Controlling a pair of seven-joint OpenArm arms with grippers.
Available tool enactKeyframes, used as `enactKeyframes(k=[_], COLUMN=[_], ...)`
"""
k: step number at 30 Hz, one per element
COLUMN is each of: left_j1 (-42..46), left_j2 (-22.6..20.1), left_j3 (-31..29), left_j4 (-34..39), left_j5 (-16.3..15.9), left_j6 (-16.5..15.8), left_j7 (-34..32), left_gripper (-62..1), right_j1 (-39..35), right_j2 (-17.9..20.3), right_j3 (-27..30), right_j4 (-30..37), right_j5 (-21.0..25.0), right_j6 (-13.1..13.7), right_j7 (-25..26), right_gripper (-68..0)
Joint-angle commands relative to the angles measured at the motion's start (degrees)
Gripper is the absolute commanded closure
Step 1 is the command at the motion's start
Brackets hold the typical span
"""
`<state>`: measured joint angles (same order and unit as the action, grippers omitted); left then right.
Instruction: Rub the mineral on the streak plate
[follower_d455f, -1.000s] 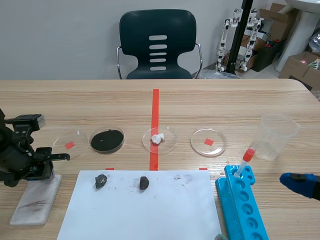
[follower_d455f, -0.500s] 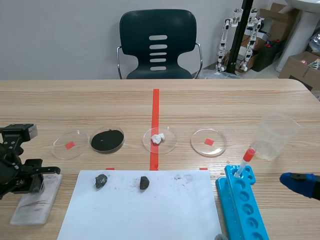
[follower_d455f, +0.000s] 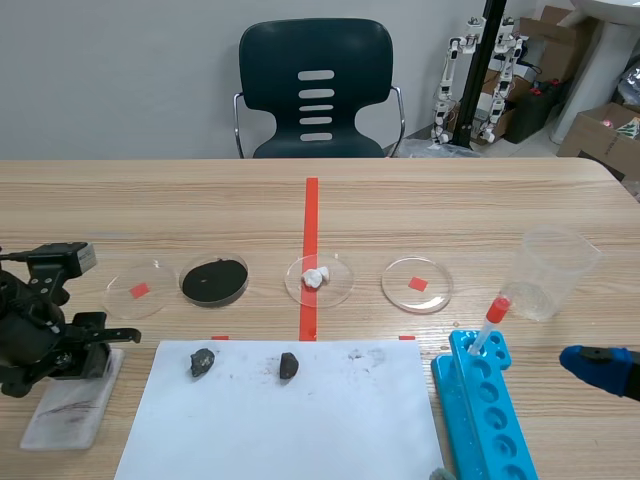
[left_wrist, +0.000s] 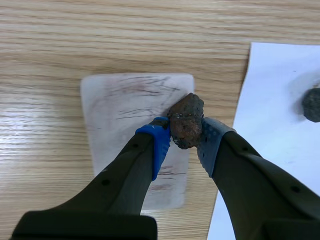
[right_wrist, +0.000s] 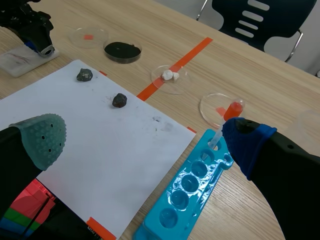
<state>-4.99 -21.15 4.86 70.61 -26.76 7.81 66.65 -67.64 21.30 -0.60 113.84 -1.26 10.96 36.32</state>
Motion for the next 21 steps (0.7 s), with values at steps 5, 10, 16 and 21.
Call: enactKeyframes(k=[5,10,16,21], left_j1=[-2.45,-3.15,-3.61,-3.76], left_j2=[-0.68,-0.94,-0.94,-0.94], left_j3=[-0.37,2.27,4.2,4.2], left_j4=[0.17,0.17,0.17,0.17], left_j5=[5.4,3.06,-4.79,-9.33], left_j6=[2.4,2.84,2.84,3.45], left_j7=[1.81,1.99,1.97,0.79], left_gripper=[-5.3,-5.3,-5.7,-5.7], right_j1=[0.04,0.04,0.04,0.04], right_j2=[0.0,0.0,0.0,0.0], right_j3=[0.22,0.22,0.22,0.22], right_j4=[0.79,0.79,0.79,0.79], right_j5=[0.39,0.39,0.39,0.39], right_j6=[-0.02,-0.02,-0.02,-0.02], right_j7=[0.85,0.85,0.85,0.85], right_gripper=[-67.9,-67.9,-67.9,-67.9])
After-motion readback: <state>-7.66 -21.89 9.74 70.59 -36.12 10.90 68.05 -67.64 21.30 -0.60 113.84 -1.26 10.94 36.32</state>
